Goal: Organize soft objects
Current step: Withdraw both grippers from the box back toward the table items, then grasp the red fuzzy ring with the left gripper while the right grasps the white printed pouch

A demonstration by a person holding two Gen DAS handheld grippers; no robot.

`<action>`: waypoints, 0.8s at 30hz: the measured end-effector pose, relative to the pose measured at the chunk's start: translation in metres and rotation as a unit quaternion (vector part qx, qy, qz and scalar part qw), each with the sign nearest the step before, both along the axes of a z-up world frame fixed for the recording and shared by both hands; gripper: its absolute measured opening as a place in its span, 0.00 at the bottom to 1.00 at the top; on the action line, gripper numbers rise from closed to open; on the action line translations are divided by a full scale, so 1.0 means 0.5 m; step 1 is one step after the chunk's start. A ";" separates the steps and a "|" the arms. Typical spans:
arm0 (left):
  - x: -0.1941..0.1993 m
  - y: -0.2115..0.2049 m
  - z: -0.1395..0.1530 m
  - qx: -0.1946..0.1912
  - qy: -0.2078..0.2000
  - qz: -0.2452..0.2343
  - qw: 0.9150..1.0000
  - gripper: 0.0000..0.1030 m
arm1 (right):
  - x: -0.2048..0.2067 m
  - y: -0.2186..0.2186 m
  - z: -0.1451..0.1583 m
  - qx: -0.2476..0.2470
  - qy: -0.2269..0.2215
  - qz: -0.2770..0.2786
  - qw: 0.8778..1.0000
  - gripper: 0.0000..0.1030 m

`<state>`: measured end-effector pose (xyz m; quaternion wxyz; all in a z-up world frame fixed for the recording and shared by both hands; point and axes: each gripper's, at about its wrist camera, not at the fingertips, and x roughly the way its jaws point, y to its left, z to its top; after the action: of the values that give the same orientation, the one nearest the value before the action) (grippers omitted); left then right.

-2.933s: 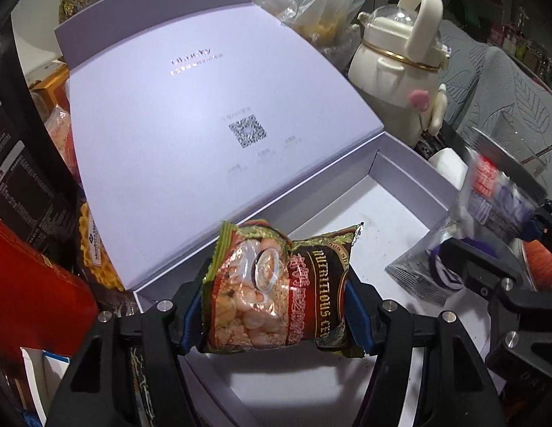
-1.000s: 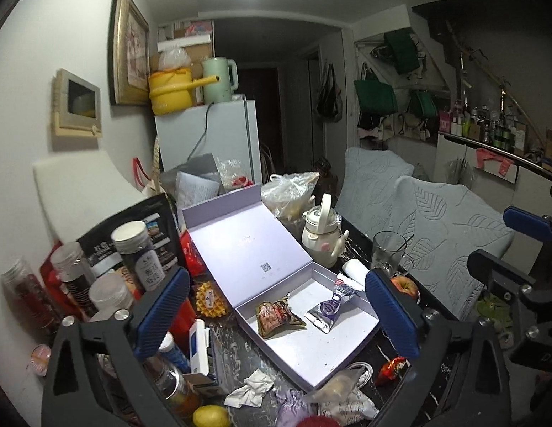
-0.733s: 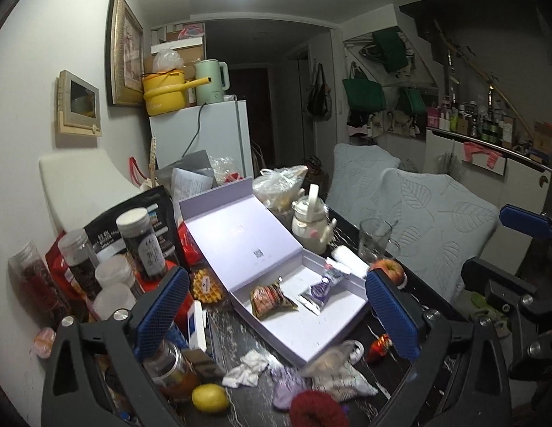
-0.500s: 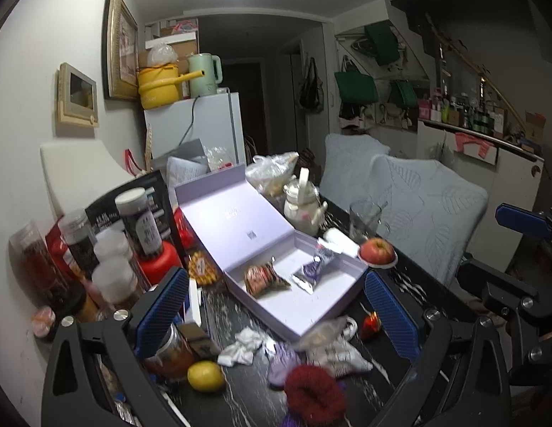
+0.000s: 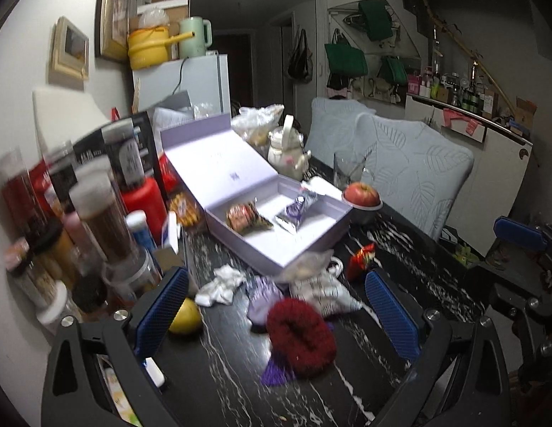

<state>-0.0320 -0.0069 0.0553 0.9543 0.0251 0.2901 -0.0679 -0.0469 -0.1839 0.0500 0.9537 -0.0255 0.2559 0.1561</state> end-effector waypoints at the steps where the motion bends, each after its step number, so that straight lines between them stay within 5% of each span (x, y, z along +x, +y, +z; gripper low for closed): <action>1: -0.003 0.000 -0.013 0.000 0.004 -0.001 1.000 0.99 | -0.002 -0.002 -0.012 0.002 0.008 -0.003 1.000 0.85; 24: 0.056 -0.032 -0.257 -0.029 0.114 0.001 0.993 0.99 | 0.023 -0.037 -0.200 0.007 0.085 -0.033 0.996 0.85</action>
<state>-0.0039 -0.0228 -0.0733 0.9152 -0.0103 0.3952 -0.0779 -0.0355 -0.2022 -0.0500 0.9331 0.0032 0.3361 0.1276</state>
